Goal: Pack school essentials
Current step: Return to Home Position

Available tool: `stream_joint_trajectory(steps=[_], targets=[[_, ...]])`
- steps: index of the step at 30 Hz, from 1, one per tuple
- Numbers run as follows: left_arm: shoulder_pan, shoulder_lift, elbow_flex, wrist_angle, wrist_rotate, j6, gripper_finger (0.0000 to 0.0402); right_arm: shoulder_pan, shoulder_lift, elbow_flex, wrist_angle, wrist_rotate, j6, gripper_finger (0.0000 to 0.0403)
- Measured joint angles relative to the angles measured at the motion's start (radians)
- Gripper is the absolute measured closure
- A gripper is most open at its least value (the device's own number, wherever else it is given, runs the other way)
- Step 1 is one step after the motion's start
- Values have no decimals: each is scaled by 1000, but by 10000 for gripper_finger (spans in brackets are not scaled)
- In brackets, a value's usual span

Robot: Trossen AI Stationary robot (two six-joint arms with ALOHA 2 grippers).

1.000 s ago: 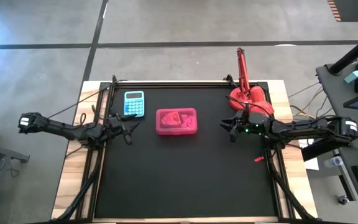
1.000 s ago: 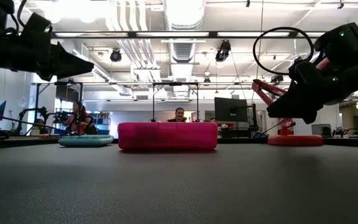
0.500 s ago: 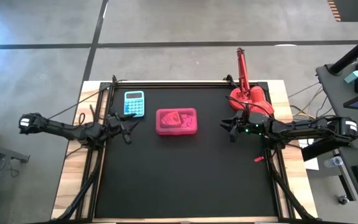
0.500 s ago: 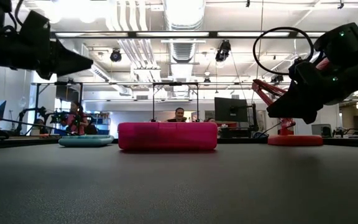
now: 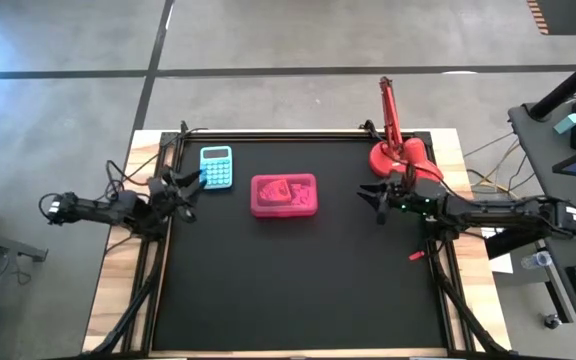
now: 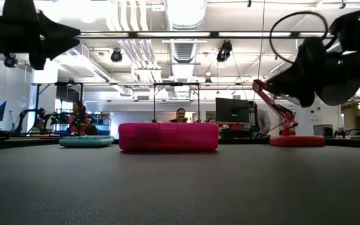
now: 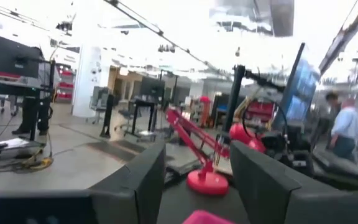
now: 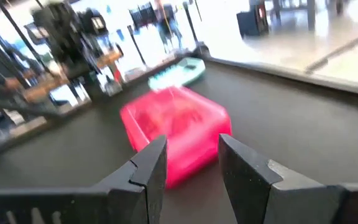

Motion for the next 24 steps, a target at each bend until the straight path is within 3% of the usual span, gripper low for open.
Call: stream_joint_trajectory(steps=[12,24], targets=[[0,-25,0,17,-1,0,237,0,-297,0,0,0,1,268],[0,-27,0,19,-1,0,237,-1,-460,0,10,2,0,268]])
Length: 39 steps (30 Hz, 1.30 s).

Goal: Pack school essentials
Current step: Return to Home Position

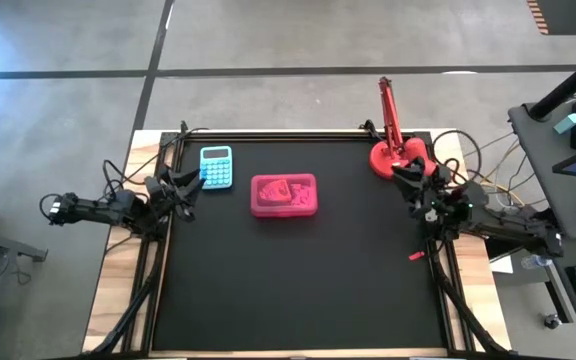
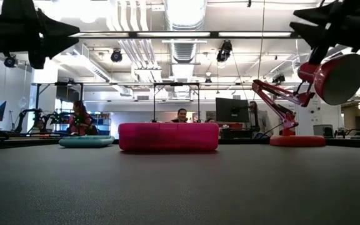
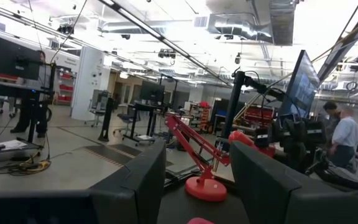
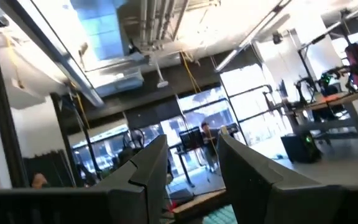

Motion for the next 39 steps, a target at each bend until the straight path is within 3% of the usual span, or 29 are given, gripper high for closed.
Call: stream_joint_trajectory(steps=[19,39], targets=[[0,14,0,1,0,0,237,1,-138,0,-11,-1,0,268],[0,69,0,0,0,0,237,1,-45,0,-12,-2,0,268]])
